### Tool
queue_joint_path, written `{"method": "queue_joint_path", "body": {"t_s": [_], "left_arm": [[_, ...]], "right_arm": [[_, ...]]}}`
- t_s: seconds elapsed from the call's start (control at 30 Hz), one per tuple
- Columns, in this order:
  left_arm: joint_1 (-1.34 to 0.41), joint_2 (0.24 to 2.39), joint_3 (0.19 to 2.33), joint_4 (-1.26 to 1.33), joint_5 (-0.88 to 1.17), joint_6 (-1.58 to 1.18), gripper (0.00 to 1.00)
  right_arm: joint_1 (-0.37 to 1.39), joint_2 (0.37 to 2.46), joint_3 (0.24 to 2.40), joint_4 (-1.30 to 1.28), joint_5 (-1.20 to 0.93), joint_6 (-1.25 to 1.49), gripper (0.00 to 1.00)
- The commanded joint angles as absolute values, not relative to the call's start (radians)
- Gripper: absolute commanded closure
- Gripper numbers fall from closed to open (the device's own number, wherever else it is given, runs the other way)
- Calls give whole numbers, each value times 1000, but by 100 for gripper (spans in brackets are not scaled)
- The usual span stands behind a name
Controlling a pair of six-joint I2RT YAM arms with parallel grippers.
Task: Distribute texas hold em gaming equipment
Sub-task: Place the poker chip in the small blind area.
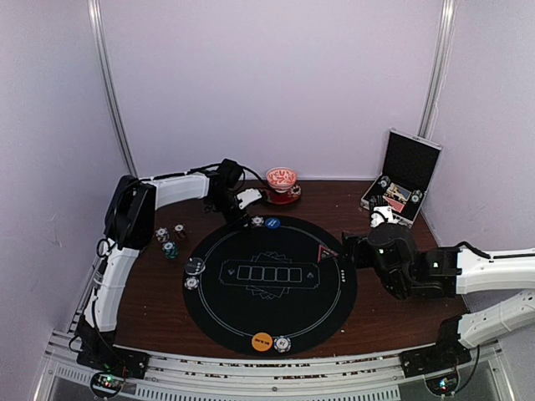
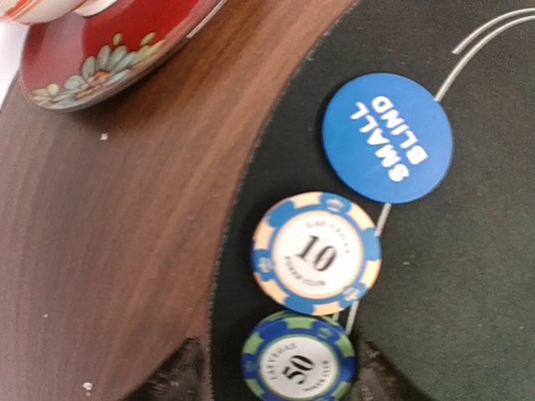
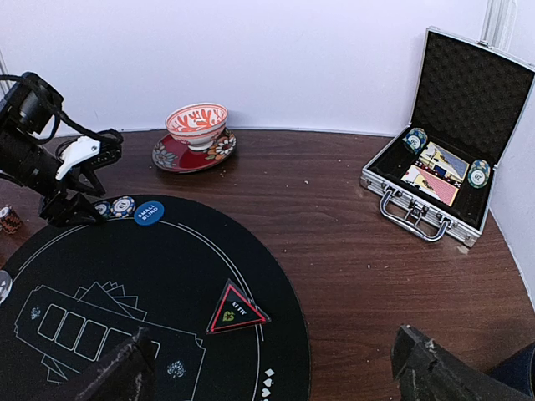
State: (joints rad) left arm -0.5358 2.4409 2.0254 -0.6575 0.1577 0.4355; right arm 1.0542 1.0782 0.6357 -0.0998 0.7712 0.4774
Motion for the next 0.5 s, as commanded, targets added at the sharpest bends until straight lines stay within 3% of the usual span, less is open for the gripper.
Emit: {"method": "queue_joint_path", "body": {"t_s": [0.0,0.13,0.2,0.47], "left_arm": [[-541,2472,2041,-632,118,437,30],[-543,2416,2004,-637,126,433,17],[-544,2363,1972,-645,145,434,4],[-545,2087,1819,-660,101,417,2]], "right_arm": [[1054,1081,631,-92,780,474,0],[1054,1078,632,-94,778,474,0],[1054,1078,631,-94,778,472,0],[1054,1081,632,-94,769,471,0]]}}
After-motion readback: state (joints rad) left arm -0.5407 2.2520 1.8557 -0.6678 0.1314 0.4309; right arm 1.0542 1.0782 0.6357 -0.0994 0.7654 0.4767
